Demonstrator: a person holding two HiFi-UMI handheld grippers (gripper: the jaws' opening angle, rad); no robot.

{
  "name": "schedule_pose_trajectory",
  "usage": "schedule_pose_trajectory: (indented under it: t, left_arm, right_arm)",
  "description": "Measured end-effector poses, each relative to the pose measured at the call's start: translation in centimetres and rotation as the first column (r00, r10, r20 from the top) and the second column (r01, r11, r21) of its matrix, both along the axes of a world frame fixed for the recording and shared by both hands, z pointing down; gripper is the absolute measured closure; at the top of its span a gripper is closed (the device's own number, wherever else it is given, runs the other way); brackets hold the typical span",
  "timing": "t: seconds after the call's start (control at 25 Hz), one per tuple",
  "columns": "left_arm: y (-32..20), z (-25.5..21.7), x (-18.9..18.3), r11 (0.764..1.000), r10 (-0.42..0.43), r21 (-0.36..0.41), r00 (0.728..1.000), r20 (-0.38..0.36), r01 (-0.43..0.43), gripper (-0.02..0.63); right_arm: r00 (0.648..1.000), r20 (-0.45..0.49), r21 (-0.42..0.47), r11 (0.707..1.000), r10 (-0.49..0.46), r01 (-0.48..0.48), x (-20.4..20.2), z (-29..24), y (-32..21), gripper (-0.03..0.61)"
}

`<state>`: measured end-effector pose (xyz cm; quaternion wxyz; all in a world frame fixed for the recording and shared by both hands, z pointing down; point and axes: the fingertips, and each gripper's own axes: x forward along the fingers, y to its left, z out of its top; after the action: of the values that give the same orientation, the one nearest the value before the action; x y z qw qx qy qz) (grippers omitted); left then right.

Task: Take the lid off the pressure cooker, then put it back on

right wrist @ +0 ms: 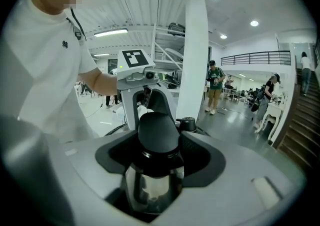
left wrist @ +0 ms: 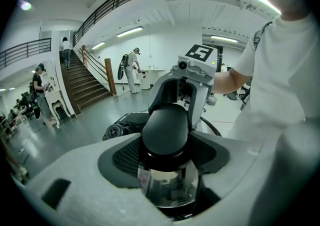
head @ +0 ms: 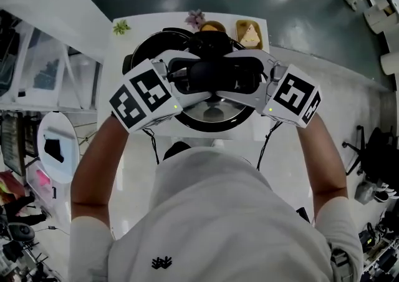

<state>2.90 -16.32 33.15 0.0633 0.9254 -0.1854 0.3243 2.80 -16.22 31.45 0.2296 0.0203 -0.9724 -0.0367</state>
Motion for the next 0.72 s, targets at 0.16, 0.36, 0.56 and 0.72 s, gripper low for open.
schedule_pose_trajectory:
  t: [0.16, 0.36, 0.56, 0.72]
  left_arm:
    - [-0.7, -0.5, -4.5, 1.000, -0.013, 0.001, 1.000, 0.004, 0.013, 0.328]
    - [-2.6, 0.4, -12.5, 1.000, -0.017, -0.001, 1.000, 0.016, 0.018, 0.328]
    - [-3.5, 1.4, -14.7, 1.000, -0.014, -0.004, 1.000, 0.024, 0.014, 0.328]
    - [-4.0, 2.4, -15.2, 1.000, 0.000, -0.008, 1.000, 0.025, 0.000, 0.328]
  right_arm:
    - [1.000, 0.002, -0.003, 1.000, -0.018, 0.018, -4.5, -0.5, -0.7, 0.296]
    - [1.000, -0.017, -0.015, 1.000, -0.026, 0.026, -12.2, 0.5, -2.6, 0.296]
    - [1.000, -0.017, -0.017, 1.000, -0.021, 0.020, -14.5, 1.5, -3.5, 0.296]
    - [1.000, -0.019, -0.015, 1.000, -0.005, 0.005, -15.0, 2.4, -4.0, 0.296]
